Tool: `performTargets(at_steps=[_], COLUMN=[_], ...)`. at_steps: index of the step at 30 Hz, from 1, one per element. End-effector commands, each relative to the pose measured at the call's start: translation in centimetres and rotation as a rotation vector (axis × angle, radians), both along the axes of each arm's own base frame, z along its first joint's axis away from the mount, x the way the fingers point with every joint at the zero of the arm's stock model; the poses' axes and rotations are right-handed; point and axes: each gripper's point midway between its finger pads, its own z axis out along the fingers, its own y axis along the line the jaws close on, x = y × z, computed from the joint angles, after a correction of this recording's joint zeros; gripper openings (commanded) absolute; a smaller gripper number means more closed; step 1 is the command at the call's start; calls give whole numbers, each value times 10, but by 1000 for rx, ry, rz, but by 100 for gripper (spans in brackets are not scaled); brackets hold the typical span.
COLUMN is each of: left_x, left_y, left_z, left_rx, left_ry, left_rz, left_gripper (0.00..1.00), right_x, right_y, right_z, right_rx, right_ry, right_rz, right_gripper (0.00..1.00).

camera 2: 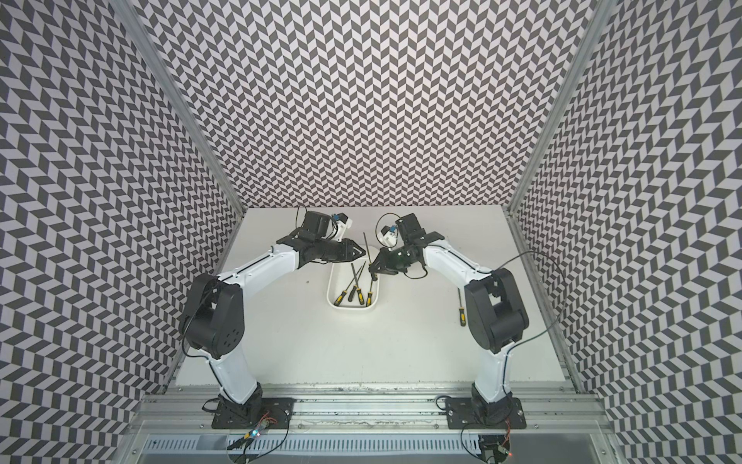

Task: Put the file tool into the storage box
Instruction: Pick up the file tool from the center of the board, then place the file tool in the storage box.

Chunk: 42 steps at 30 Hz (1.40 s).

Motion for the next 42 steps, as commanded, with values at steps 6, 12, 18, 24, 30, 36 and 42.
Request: performTargets(at_steps=[6, 12, 18, 24, 30, 36, 42], left_x=[1, 1, 0, -17, -30, -28, -30], left_y=[-11, -13, -4, 17, 26, 11, -7], left_z=[8, 5, -10, -39, -69, -83, -90], left_rx=[-35, -31, 37, 156, 219, 208, 217], left_ry=[-24, -21, -1, 33, 91, 144, 166], left_rz=[-31, -40, -27, -15, -21, -53, -83], left_gripper=[34, 4, 0, 0, 0, 0, 0], right_x=[-5, -6, -3, 10, 10, 12, 8], right_y=[30, 34, 29, 6, -8, -15, -23], right_z=[9, 15, 11, 4, -13, -21, -31], right_rx=[36, 45, 8, -69, -91, -102, -128], right_ry=[-25, -40, -41, -59, -19, 0, 22], right_rz=[73, 89, 63, -32, -60, -73, -80], right_gripper=[0, 0, 22, 54, 54, 53, 53])
